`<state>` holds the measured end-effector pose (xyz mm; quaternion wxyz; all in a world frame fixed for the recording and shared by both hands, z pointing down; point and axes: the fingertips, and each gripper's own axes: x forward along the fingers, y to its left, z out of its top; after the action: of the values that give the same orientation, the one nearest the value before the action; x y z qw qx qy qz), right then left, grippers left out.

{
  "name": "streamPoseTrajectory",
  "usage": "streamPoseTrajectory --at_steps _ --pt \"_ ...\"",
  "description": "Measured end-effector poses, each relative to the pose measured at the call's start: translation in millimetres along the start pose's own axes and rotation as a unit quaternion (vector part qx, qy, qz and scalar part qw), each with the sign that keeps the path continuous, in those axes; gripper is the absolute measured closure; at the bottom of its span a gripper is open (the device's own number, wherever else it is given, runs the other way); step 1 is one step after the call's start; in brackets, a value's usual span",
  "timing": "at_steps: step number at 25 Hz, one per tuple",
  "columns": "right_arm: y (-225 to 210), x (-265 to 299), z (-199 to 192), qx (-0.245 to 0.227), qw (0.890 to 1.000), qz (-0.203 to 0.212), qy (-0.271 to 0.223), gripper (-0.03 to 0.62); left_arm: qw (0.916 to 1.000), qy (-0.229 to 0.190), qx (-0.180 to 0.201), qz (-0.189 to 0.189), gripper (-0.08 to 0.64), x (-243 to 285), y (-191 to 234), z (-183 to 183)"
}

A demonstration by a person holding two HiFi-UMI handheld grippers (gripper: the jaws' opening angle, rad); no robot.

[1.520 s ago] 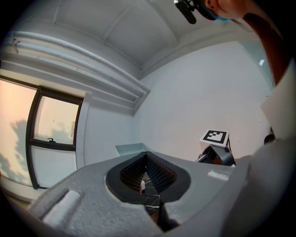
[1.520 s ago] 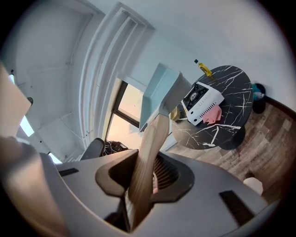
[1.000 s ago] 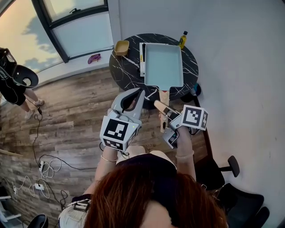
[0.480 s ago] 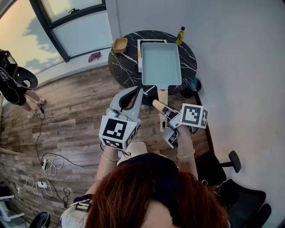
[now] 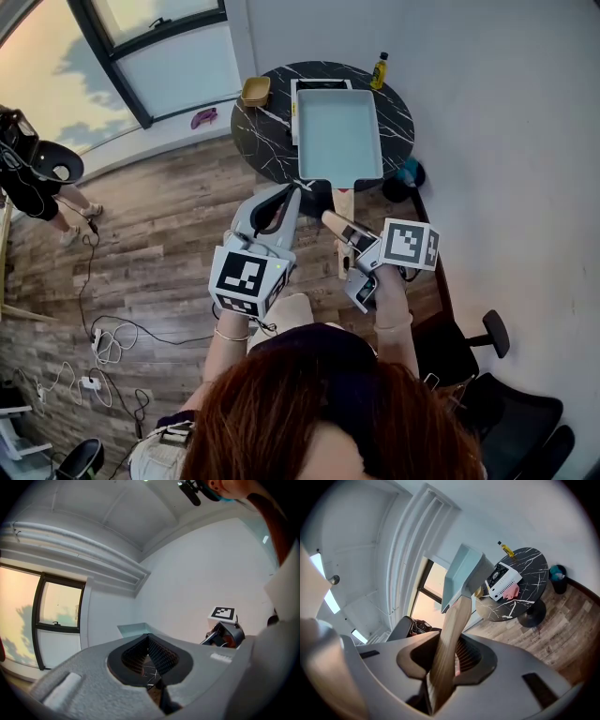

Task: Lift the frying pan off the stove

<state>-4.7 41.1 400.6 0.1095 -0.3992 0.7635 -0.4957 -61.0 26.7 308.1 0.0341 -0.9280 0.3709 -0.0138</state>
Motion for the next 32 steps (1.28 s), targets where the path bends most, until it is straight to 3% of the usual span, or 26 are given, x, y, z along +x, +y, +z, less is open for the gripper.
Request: streamPoseTrajectory --at_steps 25,32 --pt "8 -46 -34 -0.002 1.000 0.005 0.019 0.489 0.9996 0.017 -0.001 0.021 0.548 -36 -42 -4" --pt "9 -61 -44 -0.002 1.000 0.010 0.019 0.489 0.9990 0.039 0.003 0.020 0.548 -46 -59 -13"
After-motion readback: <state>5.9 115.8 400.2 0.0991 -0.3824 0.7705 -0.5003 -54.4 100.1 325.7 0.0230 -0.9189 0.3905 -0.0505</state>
